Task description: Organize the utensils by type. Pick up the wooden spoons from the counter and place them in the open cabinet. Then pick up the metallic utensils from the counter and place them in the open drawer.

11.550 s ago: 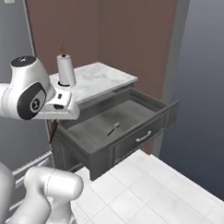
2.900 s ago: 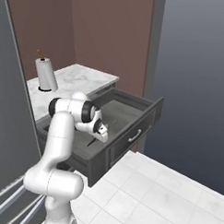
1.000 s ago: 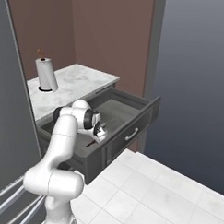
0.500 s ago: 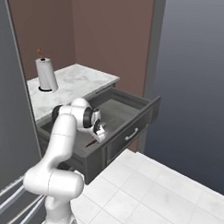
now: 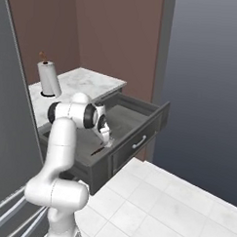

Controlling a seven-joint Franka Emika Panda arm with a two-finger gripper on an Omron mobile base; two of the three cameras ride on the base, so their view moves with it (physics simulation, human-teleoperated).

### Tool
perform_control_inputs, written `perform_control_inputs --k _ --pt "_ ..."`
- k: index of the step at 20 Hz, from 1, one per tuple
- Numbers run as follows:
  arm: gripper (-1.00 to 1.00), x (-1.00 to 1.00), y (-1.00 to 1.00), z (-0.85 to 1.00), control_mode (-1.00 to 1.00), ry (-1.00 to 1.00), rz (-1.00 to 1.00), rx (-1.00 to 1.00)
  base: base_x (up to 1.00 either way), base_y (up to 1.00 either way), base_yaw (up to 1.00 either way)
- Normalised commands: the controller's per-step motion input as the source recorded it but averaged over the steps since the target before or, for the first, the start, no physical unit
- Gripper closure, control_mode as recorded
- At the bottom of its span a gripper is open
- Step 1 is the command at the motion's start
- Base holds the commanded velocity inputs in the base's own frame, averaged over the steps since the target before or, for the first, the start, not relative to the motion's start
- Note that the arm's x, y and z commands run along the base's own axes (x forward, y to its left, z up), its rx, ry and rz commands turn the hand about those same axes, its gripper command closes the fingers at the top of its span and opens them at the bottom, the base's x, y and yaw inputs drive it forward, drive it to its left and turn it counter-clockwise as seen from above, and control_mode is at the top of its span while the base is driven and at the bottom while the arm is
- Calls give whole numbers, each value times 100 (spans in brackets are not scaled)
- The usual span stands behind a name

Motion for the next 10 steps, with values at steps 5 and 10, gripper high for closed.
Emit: perform_control_inputs --k 5,10 --pt "-100 -46 -16 99 -100 -6 -2 0 0 0 0" --pt "-100 -55 -14 90 -100 -7 0 0 0 0 0"
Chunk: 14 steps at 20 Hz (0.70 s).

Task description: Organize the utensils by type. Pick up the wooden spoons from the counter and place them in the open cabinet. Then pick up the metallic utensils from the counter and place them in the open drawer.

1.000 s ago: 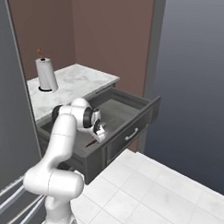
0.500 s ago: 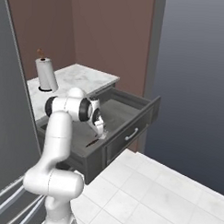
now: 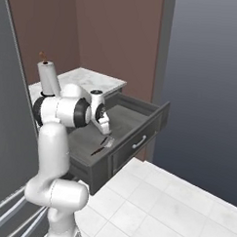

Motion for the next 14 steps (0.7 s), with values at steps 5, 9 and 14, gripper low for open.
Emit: perform_control_inputs --k 5,9,14 --pt "-100 -68 -11 88 -100 -8 0 0 0 0 0" --pt "-100 -92 -15 89 -100 -14 0 0 0 0 0" --pt "-100 -100 -16 93 -100 -16 0 0 0 0 0"
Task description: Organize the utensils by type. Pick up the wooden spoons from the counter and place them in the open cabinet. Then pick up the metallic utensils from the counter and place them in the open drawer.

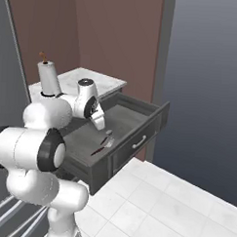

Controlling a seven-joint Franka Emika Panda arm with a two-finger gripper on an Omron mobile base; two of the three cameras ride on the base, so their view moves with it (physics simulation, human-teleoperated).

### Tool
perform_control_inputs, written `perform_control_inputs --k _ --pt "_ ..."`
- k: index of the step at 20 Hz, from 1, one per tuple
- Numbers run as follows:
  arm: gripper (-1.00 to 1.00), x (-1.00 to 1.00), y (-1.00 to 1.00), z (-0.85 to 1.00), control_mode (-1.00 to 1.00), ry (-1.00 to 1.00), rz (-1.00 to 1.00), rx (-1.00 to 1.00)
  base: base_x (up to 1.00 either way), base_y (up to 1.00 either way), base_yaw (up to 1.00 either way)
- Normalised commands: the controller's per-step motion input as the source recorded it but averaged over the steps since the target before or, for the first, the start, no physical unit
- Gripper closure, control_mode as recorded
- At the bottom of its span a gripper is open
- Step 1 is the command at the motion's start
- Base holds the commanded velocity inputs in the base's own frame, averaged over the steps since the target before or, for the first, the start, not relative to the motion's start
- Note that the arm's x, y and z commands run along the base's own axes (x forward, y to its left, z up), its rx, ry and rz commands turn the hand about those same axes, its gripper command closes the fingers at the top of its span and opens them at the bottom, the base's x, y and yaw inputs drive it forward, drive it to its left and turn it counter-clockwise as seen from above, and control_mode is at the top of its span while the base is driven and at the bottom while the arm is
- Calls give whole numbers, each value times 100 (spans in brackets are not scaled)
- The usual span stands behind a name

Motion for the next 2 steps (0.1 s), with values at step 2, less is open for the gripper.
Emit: perform_control_inputs --k 2 --pt "-100 -100 -16 94 -100 -19 0 0 0 0 0"
